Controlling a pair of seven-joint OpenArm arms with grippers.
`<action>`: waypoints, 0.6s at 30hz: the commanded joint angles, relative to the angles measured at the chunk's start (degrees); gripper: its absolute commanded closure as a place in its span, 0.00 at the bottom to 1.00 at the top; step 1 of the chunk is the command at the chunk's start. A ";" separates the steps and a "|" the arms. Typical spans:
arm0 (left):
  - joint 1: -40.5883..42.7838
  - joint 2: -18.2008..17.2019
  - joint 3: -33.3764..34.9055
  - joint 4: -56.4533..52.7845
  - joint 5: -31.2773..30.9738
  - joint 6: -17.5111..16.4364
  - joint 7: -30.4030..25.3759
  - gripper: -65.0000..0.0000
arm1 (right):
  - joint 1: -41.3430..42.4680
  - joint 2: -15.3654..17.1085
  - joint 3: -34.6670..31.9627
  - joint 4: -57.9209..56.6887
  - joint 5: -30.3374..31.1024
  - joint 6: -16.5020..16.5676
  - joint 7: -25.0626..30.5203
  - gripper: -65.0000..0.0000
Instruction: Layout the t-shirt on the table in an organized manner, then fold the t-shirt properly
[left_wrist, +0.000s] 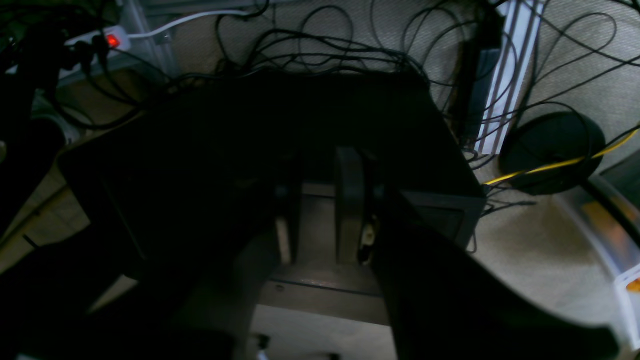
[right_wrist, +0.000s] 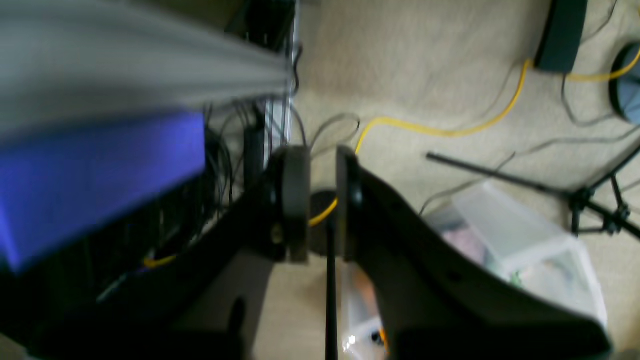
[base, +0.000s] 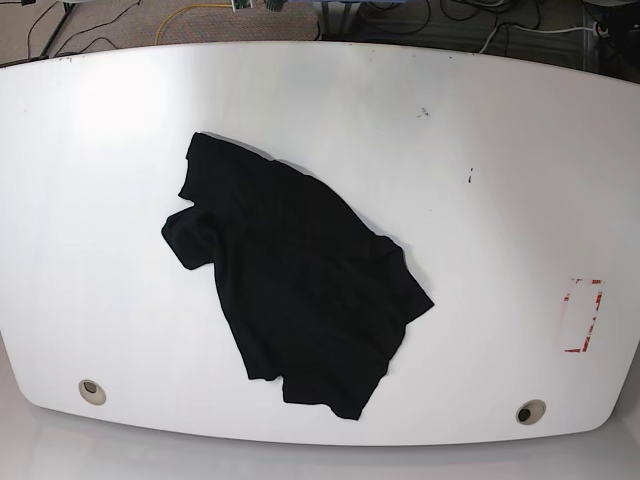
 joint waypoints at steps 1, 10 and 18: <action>2.30 -0.50 -0.13 2.42 -1.88 0.00 -0.41 0.85 | -1.79 0.06 0.14 2.50 -0.13 0.13 0.73 0.87; 7.57 -0.50 0.49 12.09 -7.77 -5.36 -0.41 0.85 | -9.44 0.06 0.14 12.61 -0.04 0.13 0.55 0.87; 12.93 -0.41 0.49 21.68 -11.64 -5.36 -0.41 0.85 | -16.12 0.32 0.23 22.99 -0.04 0.13 -1.73 0.87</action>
